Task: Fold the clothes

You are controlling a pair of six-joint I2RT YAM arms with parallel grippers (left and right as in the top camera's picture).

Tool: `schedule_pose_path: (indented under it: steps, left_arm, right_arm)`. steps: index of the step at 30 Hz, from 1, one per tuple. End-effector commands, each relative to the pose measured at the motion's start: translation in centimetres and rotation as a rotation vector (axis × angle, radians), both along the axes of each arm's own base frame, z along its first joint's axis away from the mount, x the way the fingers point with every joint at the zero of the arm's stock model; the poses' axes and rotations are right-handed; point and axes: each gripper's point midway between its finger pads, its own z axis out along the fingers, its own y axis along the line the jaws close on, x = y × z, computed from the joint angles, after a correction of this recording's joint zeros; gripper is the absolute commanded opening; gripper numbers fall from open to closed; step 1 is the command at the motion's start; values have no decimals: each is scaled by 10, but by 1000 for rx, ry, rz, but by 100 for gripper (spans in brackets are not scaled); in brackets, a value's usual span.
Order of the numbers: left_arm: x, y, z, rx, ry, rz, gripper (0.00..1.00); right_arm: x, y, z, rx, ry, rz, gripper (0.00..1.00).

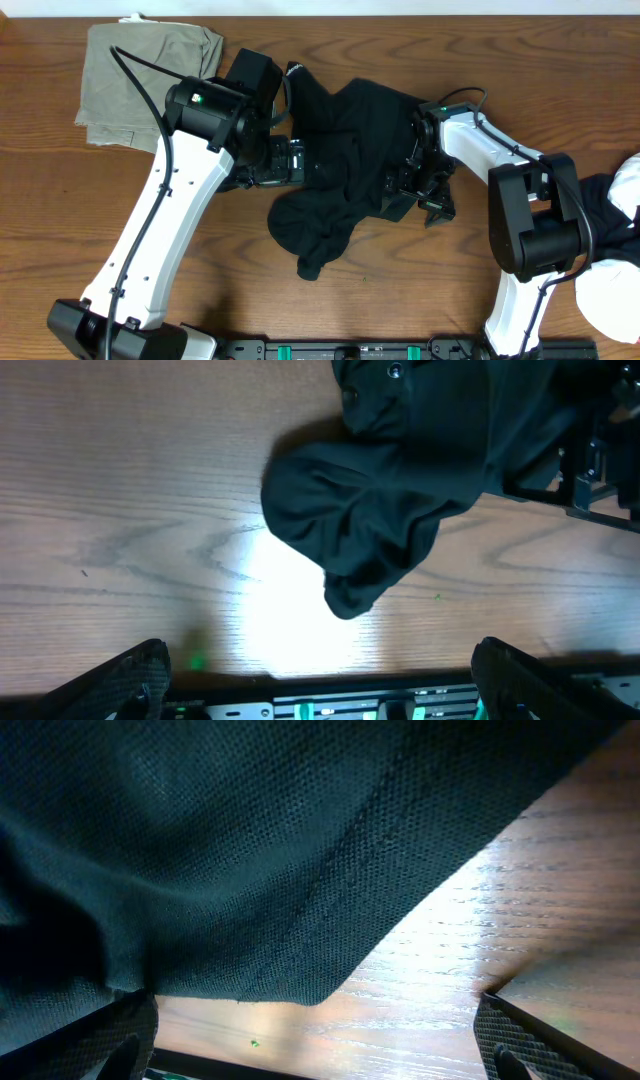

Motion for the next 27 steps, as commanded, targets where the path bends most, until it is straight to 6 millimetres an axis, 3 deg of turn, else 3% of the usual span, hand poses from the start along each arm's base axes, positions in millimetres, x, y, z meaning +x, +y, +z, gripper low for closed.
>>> schedule_pose_path:
  steps: [1,15,22,27]
  left_arm:
    - [-3,-3,6,-31,-12,-18,98]
    - [-9,0,5,-20,8,-38,98]
    - [-23,-1,7,-41,60,-41,98]
    - [-42,-9,19,-117,89,-61,98]
  right_arm:
    - [0,5,-9,-20,-16,11,99]
    - [9,32,-20,-81,-147,138,87]
    - [10,32,-21,-85,-152,141,54]
    - [10,32,-21,-86,-152,141,43]
